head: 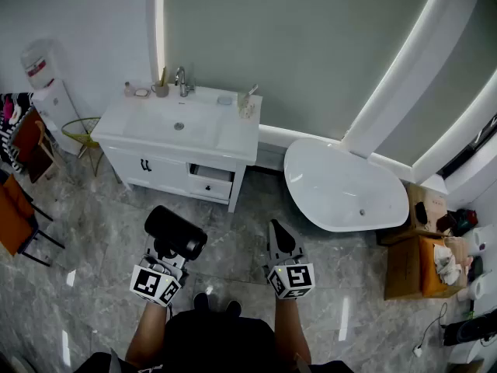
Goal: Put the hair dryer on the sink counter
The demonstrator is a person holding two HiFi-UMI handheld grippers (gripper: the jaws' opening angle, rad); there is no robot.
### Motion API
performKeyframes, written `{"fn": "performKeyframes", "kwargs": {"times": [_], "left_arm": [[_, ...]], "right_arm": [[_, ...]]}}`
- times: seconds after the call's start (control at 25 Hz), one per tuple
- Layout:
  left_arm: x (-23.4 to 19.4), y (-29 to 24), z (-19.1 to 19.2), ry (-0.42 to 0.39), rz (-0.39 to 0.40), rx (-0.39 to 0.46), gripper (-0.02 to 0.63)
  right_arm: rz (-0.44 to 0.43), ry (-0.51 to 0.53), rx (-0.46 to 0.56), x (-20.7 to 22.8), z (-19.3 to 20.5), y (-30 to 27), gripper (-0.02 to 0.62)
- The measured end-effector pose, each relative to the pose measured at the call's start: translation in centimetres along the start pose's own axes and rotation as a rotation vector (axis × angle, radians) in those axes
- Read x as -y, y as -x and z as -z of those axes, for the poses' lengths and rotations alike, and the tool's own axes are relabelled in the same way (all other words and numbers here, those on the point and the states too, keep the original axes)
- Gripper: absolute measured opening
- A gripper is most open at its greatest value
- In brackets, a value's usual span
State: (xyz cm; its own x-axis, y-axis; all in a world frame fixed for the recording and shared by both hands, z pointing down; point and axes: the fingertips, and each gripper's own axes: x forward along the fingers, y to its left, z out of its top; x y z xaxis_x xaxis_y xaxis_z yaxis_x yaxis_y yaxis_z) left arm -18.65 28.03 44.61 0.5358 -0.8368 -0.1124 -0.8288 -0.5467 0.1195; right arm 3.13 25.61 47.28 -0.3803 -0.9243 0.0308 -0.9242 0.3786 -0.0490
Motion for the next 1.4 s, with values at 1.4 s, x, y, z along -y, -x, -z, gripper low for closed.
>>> {"fn": "performKeyframes", "kwargs": {"times": [1.4], "left_arm": [[3.3,0.6,0.9,-0.002,0.004,-0.016,0.213]], "right_arm": [[-0.022,0.079,0.037,0.4,-0.8,3.7,0.031]]}}
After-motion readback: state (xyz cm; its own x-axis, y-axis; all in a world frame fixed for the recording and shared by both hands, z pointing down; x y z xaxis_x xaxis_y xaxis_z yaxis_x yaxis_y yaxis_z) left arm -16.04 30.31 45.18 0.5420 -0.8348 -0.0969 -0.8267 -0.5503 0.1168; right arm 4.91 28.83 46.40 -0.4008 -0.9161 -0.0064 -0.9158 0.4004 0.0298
